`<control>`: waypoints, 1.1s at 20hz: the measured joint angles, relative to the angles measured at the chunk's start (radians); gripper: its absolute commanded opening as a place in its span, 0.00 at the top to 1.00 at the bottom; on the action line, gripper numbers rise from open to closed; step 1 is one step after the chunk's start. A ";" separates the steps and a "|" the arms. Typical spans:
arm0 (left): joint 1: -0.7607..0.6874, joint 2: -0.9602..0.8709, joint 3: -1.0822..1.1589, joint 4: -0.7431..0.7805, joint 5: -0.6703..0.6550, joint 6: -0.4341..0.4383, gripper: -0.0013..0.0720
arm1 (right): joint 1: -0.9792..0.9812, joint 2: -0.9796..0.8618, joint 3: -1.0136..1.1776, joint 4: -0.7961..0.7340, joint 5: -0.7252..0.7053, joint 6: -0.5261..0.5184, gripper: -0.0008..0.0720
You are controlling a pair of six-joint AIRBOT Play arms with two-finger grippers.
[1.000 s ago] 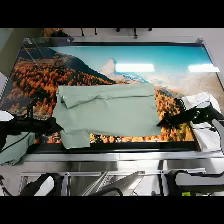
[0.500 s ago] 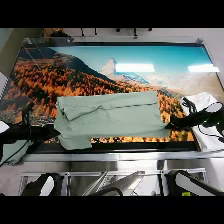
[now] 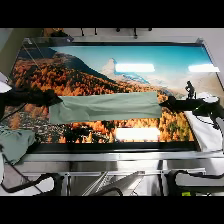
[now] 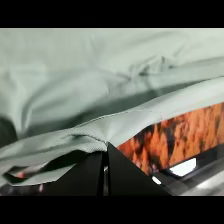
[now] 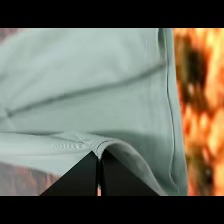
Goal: Fold the shirts.
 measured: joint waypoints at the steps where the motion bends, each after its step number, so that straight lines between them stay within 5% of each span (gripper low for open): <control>1: -0.014 -0.060 0.043 -0.003 0.019 0.003 0.97 | 0.005 -0.035 0.009 0.043 -0.026 -0.032 0.95; 6: -0.047 -0.323 0.233 -0.010 0.099 0.004 0.96 | 0.025 -0.175 0.029 0.228 -0.121 -0.202 0.94; 7: -0.049 -0.362 0.266 -0.010 0.100 0.004 0.77 | 0.026 -0.185 0.032 0.246 -0.129 -0.225 0.80; 8: -0.050 -0.398 0.299 -0.010 0.097 0.004 0.32 | 0.026 -0.191 0.037 0.264 -0.134 -0.246 0.58; 9: -0.051 -0.428 0.332 -0.010 0.082 0.003 0.16 | 0.022 -0.191 0.046 0.272 -0.138 -0.262 0.52; 12: -0.046 -0.483 0.420 -0.010 0.010 -0.008 0.16 | -0.003 -0.178 0.095 0.226 -0.141 -0.275 0.27; 22: -0.043 -0.512 0.613 -0.014 -0.177 -0.094 0.16 | 0.014 -0.259 0.163 0.060 -0.113 -0.193 0.31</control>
